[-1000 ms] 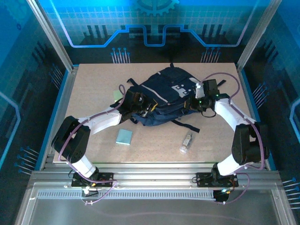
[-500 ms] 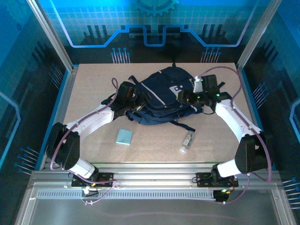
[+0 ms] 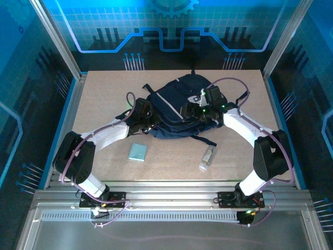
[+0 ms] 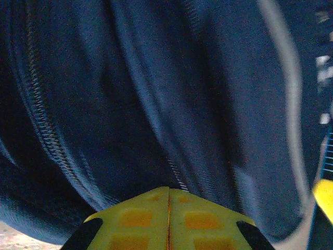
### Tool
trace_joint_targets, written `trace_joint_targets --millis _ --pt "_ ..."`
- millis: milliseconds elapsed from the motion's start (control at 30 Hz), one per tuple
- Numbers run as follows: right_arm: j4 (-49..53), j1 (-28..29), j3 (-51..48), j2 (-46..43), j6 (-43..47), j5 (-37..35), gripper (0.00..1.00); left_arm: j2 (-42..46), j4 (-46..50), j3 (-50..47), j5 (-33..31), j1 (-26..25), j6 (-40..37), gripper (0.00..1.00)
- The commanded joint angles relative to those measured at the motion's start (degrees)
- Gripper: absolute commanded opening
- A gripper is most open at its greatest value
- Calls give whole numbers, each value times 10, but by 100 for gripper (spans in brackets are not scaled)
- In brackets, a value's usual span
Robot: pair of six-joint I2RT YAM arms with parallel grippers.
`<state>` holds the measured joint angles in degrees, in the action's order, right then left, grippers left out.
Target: Pack books, pencil case, and school supplies into a backpack
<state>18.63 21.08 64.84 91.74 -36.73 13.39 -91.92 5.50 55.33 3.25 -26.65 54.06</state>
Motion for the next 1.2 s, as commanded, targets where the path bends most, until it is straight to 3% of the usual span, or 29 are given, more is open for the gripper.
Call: trace_joint_targets --millis 0,267,600,933,1033,1167 --pt "-32 17 -14 10 -30 -6 92 -18 -40 -13 16 3 14 8" --pt "-79 47 1 48 -53 42 91 -45 -73 -11 23 -10 27 8" --pt "-80 84 -12 25 -112 147 90 -70 -102 19 32 -32 47 9" --pt "-60 66 -14 29 -122 198 89 -28 -67 18 12 -26 17 16" --pt "-43 47 -18 5 -108 166 89 -3 -23 22 -7 -26 -23 23" --pt "26 32 -12 -41 -68 68 88 31 41 32 -19 -25 -88 33"
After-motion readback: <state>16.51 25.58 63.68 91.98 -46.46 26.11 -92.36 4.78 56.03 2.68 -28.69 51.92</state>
